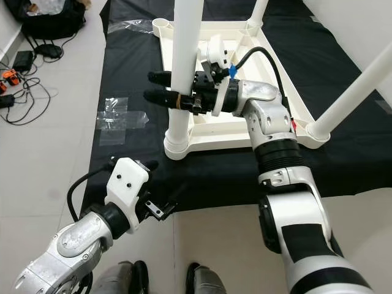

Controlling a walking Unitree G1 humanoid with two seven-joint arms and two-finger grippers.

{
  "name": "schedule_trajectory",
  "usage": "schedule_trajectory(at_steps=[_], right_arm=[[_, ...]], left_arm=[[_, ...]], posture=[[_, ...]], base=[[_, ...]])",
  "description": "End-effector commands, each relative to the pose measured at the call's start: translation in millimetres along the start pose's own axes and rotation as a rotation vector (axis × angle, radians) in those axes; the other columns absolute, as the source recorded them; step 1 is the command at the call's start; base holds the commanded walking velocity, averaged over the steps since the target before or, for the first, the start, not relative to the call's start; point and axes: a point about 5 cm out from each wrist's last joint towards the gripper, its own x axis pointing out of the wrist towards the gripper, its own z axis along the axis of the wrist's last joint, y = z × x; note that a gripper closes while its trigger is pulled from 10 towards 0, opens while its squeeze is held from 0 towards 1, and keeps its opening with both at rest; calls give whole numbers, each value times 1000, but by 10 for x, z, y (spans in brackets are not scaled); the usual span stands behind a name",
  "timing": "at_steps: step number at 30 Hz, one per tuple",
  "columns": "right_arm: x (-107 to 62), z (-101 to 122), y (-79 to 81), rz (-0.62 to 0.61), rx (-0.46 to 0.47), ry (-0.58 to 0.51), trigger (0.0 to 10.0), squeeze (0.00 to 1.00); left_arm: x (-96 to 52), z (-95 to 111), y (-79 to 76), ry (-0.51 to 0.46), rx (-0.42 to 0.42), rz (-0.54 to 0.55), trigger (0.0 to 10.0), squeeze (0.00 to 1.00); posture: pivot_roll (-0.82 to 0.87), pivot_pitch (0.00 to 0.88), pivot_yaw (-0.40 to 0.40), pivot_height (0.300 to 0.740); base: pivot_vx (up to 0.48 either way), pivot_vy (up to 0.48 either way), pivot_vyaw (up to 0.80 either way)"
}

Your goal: Building children table

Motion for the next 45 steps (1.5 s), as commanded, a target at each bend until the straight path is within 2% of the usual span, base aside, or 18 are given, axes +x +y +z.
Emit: schedule_trajectory(at_steps=[1,6,11,17,19,20,24,26,28,29,31,35,38,42,45], right_arm=[[-55,-302,-31,-117,68,118,0,0],[-28,-413,-64,-230,90,154,0,0],[-15,-439,-81,-279,96,155,0,0],[20,-459,-109,-342,100,177,0,0],[38,-494,-149,-416,111,211,0,0],[38,-494,-149,-416,111,211,0,0],[6,-532,-238,-565,123,236,0,0],[4,-532,-244,-574,120,236,0,0],[-31,-573,-280,-657,148,255,0,0],[-31,-573,-280,-657,148,255,0,0],[-77,-589,-324,-753,171,250,0,0],[-98,-597,-348,-811,190,243,0,0],[-127,-611,-383,-911,217,230,0,0],[-153,-629,-395,-951,234,228,0,0],[-235,-693,-407,-1076,285,207,0,0]], left_arm=[[1,-17,20,5,6,14,10000,0],[27,8,116,-4,23,43,10000,0],[20,38,193,-12,35,73,10000,0],[16,37,204,-14,33,84,10000,0],[21,36,200,-15,31,85,10000,0],[21,36,200,-15,31,85,10000,0],[22,40,190,-17,29,82,10000,0],[22,41,191,-16,29,82,10000,0],[18,40,203,-16,30,86,10000,0],[18,40,203,-16,30,86,10000,0],[15,45,207,-16,30,89,10000,0],[12,48,206,-16,30,90,10000,0],[10,51,208,-17,31,88,10000,0],[10,50,210,-16,32,87,10000,0],[11,47,218,-13,38,85,10000,0]], posture=[[69,181,-58,740],[65,201,-58,740],[65,206,-66,740],[59,205,-64,740],[57,206,-67,740],[57,206,-67,740],[58,213,-69,740],[58,213,-69,740],[57,217,-71,740],[57,217,-71,740],[57,222,-69,740],[57,225,-65,740],[57,227,-66,740],[56,227,-65,740],[62,230,-63,740]], base=[[0,0,0],[0,0,0],[0,0,0],[0,0,0],[0,0,0],[0,0,0],[0,0,0],[0,0,0],[0,0,0],[0,0,0],[0,0,0],[0,0,0],[0,0,0],[0,0,0],[0,0,0]])
